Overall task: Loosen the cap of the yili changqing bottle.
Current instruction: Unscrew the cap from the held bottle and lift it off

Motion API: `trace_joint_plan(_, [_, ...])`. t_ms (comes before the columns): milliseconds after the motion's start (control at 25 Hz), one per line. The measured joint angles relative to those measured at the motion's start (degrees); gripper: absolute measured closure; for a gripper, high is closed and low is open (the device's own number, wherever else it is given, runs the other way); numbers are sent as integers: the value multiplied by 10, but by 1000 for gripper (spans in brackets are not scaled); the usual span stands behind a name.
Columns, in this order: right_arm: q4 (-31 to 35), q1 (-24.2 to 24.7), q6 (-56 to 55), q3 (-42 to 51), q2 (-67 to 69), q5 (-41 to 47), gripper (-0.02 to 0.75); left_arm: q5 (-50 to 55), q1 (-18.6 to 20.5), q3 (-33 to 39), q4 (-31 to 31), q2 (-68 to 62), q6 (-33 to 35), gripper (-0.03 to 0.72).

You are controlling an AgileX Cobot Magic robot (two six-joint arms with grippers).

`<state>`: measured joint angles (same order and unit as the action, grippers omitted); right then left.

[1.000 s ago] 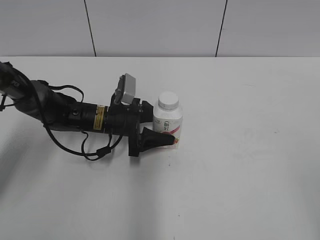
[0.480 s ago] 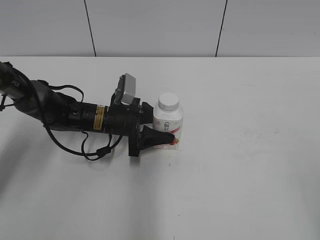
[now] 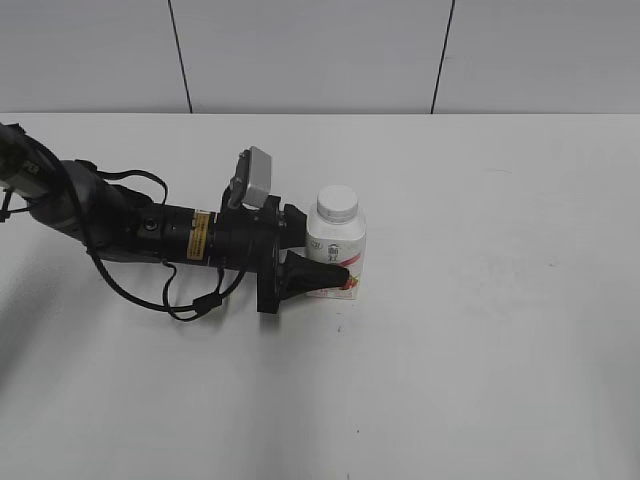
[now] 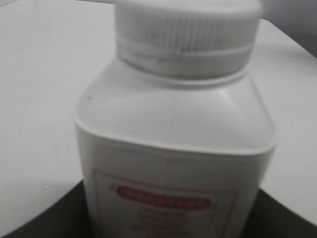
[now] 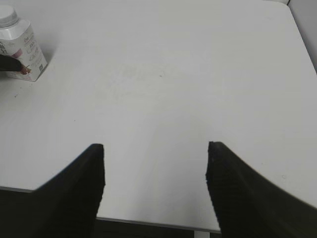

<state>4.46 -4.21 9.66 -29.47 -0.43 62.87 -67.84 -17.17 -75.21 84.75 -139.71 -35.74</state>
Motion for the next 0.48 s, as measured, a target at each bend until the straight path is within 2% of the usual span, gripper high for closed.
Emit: trace_joint_plan(480, [0, 0, 0, 0, 0, 0, 224, 0, 0, 0, 0, 0, 0, 267])
